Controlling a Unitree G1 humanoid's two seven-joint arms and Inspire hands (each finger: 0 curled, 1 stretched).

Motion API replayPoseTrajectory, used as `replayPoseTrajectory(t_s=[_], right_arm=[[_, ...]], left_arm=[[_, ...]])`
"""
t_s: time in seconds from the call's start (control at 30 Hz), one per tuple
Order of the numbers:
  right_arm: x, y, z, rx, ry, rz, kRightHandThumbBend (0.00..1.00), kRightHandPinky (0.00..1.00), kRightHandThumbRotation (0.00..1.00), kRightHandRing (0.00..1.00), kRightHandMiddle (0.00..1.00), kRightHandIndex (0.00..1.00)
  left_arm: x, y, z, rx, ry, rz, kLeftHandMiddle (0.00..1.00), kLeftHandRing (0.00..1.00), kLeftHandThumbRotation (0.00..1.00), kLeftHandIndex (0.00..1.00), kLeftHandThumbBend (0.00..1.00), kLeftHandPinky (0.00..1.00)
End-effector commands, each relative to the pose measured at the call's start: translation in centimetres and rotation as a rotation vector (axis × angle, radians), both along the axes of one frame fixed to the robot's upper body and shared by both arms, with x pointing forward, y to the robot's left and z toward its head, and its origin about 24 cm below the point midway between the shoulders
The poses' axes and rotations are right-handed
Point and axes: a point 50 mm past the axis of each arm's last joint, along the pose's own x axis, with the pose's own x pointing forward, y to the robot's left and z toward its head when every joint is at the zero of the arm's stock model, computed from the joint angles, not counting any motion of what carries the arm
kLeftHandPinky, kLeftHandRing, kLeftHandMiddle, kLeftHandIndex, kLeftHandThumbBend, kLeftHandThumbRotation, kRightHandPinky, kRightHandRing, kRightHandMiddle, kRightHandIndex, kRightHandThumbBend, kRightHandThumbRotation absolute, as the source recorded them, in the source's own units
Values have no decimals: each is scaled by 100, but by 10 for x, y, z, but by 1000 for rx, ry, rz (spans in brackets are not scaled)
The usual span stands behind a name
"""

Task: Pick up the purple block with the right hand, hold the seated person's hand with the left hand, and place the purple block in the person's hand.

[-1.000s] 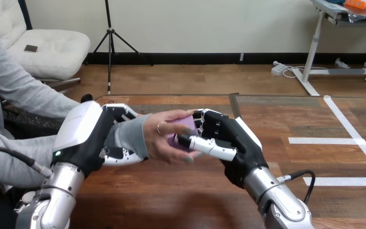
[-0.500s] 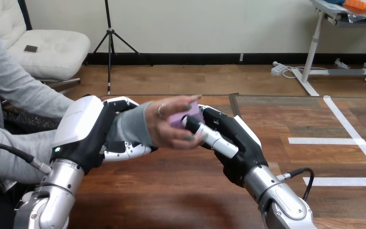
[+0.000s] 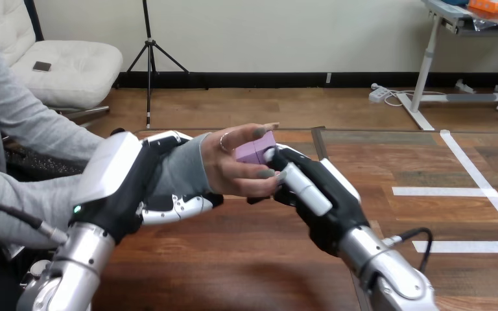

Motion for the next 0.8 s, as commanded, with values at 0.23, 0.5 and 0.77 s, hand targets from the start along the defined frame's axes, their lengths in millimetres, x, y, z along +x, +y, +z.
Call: replayPoseTrajectory(t_s=[0.23, 0.5, 0.77], right_arm=[[-3, -21, 8, 18, -54, -32, 82, 60, 83, 73, 79, 81], [-8, -30, 5, 17, -38, -39, 83, 61, 85, 74, 80, 82], [-13, -39, 1, 8, -13, -52, 89, 63, 86, 75, 80, 83]], left_arm=[[-8, 2, 17, -137, -38, -63, 71, 66, 48, 71, 73, 53], [-15, 5, 12, -243, -27, -95, 70, 65, 51, 71, 73, 51], [-24, 10, 9, -336, -1, -111, 69, 65, 54, 72, 79, 50]])
